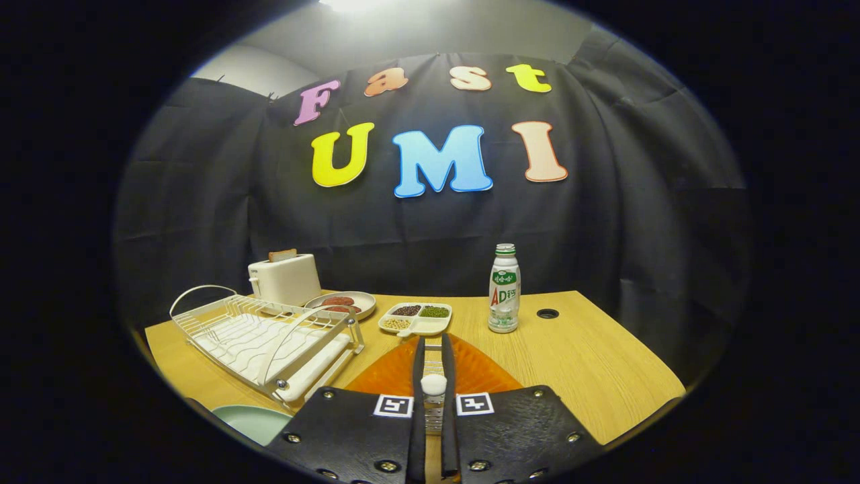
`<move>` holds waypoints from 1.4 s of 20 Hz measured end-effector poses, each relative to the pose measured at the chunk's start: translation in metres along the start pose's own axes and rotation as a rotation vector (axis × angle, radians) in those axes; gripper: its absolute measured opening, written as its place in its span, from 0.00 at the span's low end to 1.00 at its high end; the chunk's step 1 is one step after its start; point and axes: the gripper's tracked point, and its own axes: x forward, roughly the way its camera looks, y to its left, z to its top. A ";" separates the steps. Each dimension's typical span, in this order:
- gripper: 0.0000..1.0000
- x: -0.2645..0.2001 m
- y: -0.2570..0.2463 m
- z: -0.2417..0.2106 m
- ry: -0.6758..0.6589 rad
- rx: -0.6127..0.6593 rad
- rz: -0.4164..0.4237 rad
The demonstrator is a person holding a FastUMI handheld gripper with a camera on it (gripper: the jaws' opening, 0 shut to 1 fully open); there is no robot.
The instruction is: Take the plate from the dish rack, then take the spoon from the basket and place it into the plate.
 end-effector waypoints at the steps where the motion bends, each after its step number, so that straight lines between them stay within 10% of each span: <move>1: 0.05 0.000 0.000 0.005 -0.003 -0.001 -0.006; 28: 0.05 -0.123 0.030 0.133 0.049 -0.057 0.002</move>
